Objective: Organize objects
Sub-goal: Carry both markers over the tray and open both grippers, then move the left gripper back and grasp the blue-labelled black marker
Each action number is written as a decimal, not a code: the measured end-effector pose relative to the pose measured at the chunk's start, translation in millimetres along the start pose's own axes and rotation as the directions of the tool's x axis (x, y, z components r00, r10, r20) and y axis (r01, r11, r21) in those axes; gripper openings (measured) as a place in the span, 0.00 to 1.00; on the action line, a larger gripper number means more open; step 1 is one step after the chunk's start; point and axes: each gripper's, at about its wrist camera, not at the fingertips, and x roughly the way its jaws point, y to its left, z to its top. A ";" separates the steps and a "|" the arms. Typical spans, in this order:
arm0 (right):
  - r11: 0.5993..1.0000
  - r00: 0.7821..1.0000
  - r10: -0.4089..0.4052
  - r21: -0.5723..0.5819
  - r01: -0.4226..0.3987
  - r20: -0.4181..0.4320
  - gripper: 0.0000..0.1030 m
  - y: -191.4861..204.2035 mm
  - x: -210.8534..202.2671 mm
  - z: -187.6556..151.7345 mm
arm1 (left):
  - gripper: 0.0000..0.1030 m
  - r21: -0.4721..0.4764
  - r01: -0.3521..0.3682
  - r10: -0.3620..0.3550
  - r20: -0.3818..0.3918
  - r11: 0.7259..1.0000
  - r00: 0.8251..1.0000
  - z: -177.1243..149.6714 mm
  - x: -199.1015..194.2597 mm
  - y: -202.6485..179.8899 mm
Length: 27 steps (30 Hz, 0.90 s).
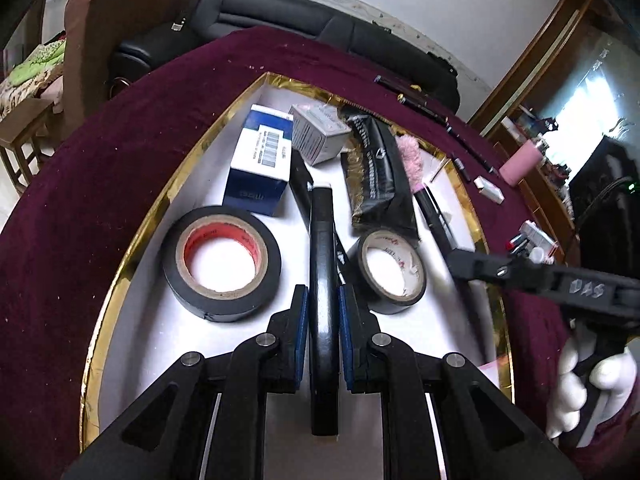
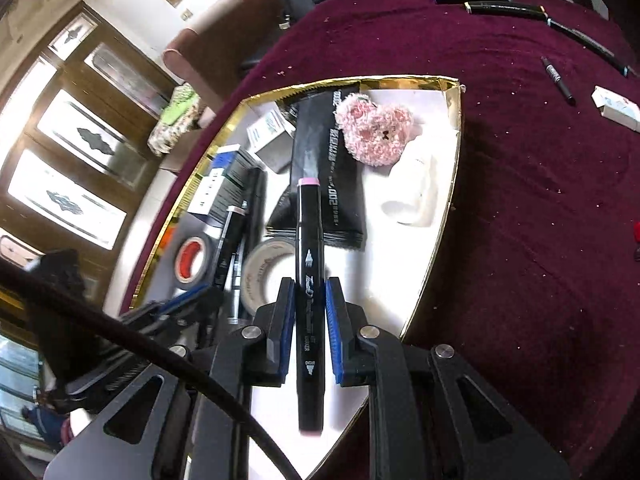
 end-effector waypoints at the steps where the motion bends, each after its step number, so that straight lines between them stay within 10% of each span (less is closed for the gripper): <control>1: 1.000 1.000 -0.009 0.004 0.009 -0.002 0.14 0.4 0.8 0.8 | 0.11 -0.001 0.007 -0.007 0.007 1.000 1.000 1.2 -1.5 -0.9; 6: 0.999 0.999 -0.054 0.005 0.054 0.008 0.18 1.2 -2.6 1.0 | 0.14 -0.012 0.078 -0.077 0.049 0.997 0.996 4.1 -12.3 -1.5; 14: 0.998 0.993 0.009 0.063 -0.017 0.119 0.22 -17.3 -30.5 0.7 | 0.57 -0.015 0.254 -0.251 0.105 0.967 0.962 7.9 -35.5 -13.2; 18: 0.994 0.976 0.029 0.095 -0.050 0.214 0.28 -40.2 -63.2 -6.8 | 0.66 -0.084 0.506 -0.493 0.132 0.859 0.860 9.9 -38.1 -21.4; 23: 0.990 0.936 -0.014 0.139 -0.037 0.351 0.29 -73.1 -115.2 -20.6 | 0.96 -0.153 0.767 -0.742 0.195 0.623 0.642 6.4 -26.6 -40.3; 26: 0.987 0.841 -0.154 0.116 0.109 0.519 0.33 -77.5 -172.9 -37.8 | 0.98 -0.113 0.813 -0.787 0.209 0.571 0.581 4.9 -22.0 -64.5; 27: 0.981 0.782 -0.196 0.111 0.162 0.592 0.54 -74.9 -192.8 -47.8 | 0.98 -0.095 0.823 -0.802 0.185 0.560 0.568 5.5 -18.6 -77.2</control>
